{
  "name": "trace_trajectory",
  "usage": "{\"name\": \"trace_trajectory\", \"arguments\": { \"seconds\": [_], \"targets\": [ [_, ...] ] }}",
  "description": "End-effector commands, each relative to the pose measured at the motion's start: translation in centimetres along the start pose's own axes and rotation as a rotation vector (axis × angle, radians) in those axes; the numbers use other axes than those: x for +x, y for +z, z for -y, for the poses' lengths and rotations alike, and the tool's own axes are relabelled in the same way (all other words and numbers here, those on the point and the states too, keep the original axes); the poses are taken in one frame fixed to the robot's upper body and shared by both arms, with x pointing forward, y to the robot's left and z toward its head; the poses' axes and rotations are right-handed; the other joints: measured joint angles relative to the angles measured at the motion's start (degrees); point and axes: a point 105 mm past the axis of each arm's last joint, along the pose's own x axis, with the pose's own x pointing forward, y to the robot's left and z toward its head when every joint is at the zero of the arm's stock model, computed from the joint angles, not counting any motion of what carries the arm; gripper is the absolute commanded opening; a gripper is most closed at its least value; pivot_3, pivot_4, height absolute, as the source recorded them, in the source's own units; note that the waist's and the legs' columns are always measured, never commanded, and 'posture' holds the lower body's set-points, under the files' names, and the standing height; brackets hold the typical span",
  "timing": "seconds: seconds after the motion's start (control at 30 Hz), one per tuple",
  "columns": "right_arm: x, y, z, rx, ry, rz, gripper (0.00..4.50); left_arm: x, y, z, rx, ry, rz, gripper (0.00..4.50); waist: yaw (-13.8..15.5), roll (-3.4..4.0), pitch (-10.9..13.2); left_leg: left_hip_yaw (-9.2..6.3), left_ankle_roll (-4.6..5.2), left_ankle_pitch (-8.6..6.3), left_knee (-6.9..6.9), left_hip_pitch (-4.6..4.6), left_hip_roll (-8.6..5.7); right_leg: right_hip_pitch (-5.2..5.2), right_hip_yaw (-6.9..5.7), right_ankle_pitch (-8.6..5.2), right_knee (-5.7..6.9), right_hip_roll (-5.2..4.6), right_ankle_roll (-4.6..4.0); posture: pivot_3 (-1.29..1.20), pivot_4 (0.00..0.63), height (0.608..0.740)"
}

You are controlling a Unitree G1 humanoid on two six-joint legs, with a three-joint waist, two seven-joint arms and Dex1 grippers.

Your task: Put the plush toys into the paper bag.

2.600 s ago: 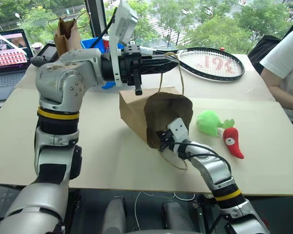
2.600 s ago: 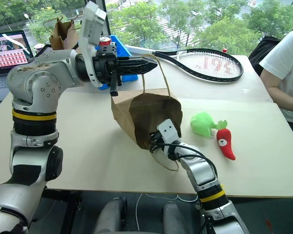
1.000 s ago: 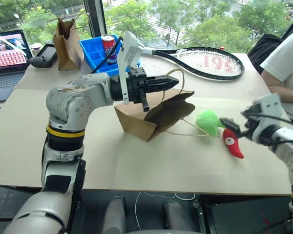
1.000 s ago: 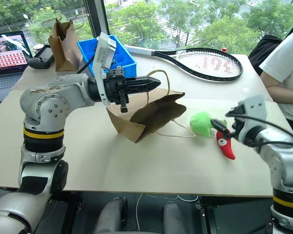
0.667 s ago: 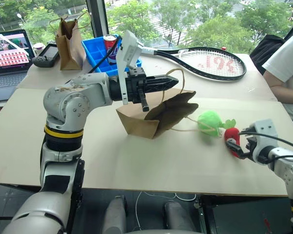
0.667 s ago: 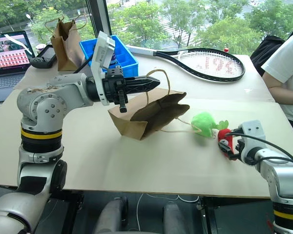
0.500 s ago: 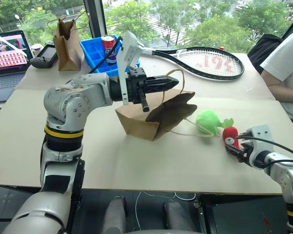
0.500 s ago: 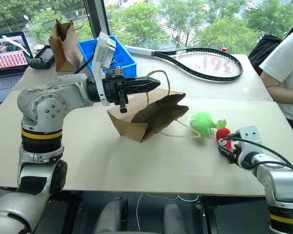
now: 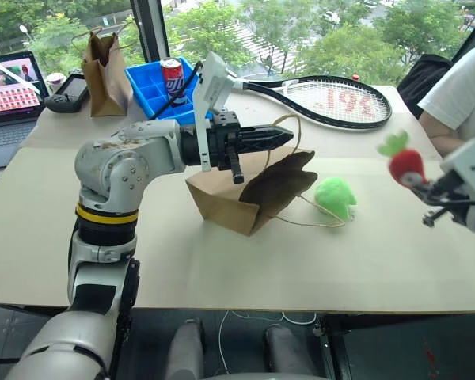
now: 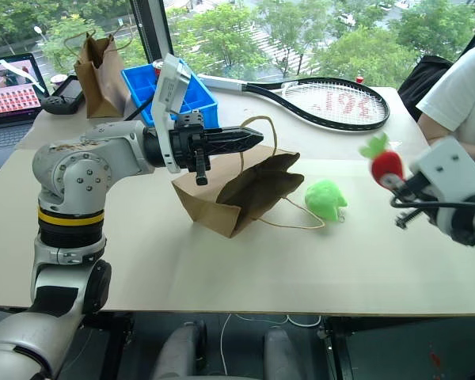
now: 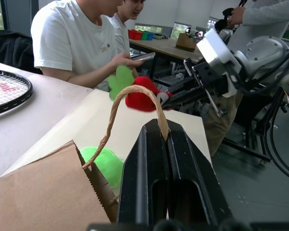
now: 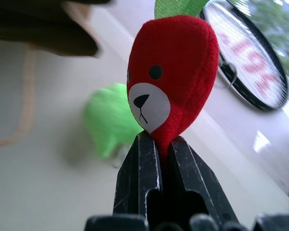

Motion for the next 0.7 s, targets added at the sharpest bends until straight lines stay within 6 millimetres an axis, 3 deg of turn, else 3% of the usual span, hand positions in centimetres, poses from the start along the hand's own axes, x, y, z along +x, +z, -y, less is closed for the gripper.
{"name": "trace_trajectory", "arguments": {
  "seconds": [0.03, 0.23, 0.4, 0.7],
  "targets": [
    [0.6, 1.9, -2.5, -0.066, 0.141, 0.020, 0.04, 0.3, 1.2, 0.7, 0.041, -0.034, 0.032, 0.00, 0.24, 0.00, 0.00, 0.00, 0.00, 0.00, 0.01, -0.02, -0.03, -0.01, 0.01, 0.03, -0.02, -0.04, -0.05, 0.00, 0.150, 0.736],
    [3.6, 3.9, -5.3, -0.133, 0.283, 0.063, 0.04, 0.6, 1.1, 0.8, 0.034, -0.042, 0.039, 0.00, 0.60, 0.00, 0.00, 0.00, 0.00, 0.00, 0.06, -0.27, -0.06, -0.13, 0.00, 0.06, -0.14, -0.05, -0.09, 0.00, 0.150, 0.736],
    [6.1, 4.7, -6.0, -0.198, 0.323, 0.052, 0.04, 0.9, 0.9, 1.0, 0.026, -0.054, 0.040, 0.00, 0.61, 0.01, 0.00, 0.00, 0.00, 0.00, 0.07, -0.32, -0.06, -0.22, 0.01, 0.07, -0.09, -0.05, -0.10, 0.00, 0.150, 0.736],
    [12.2, 5.0, -8.5, -0.276, 0.397, -0.006, 0.04, 1.6, 0.8, 1.9, -0.007, -0.066, 0.081, 0.00, 0.61, 0.01, 0.00, 0.00, 0.01, 0.01, 0.10, -0.41, -0.05, -0.34, 0.01, 0.07, 0.04, -0.02, -0.09, 0.00, 0.150, 0.736]
  ]
}}
